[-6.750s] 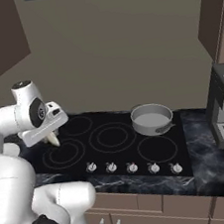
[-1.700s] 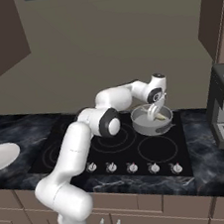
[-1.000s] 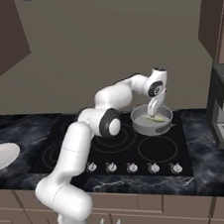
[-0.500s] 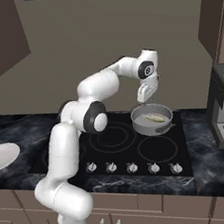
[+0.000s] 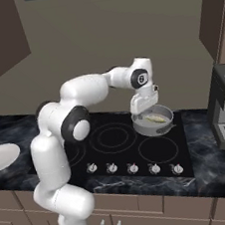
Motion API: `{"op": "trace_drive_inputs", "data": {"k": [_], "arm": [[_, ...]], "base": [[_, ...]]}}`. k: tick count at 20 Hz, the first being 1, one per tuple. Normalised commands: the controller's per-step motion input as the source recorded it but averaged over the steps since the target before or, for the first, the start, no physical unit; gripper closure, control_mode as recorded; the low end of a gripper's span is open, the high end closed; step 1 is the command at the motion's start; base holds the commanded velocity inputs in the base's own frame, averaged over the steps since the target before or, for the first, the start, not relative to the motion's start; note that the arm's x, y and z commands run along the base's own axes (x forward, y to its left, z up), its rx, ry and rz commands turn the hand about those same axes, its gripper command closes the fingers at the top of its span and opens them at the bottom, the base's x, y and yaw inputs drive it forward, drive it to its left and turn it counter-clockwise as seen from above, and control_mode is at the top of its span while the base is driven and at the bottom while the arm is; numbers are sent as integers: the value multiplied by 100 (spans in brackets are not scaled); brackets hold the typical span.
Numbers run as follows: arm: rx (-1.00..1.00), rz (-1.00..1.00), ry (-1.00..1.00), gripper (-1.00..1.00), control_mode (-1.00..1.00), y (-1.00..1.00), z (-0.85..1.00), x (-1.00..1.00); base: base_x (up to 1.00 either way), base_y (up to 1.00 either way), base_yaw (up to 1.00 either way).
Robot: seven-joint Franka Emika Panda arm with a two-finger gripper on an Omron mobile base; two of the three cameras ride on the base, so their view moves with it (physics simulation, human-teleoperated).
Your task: Retrieve the frozen meat and place it in the pot on a burner. Then turn the burner on.
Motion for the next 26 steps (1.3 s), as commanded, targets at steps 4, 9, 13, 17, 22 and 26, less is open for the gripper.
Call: {"op": "trace_drive_inputs", "data": {"k": [4,9,13,17,22,26], "arm": [[-1,-39,0,-100,-100,-29,4,-72],[1,-48,2,-100,-100,-30,0,-66],[3,-29,0,-100,-100,-46,-18,-39],[0,-36,0,-100,-100,-5,-6,-18],[0,-40,1,-100,-100,0,-15,-25],[-2,-34,0,-100,-100,4,-15,-48]], "base": [[0,0,0],[0,0,0],[0,0,0],[0,0,0],[0,0,0],[0,0,0]]}}
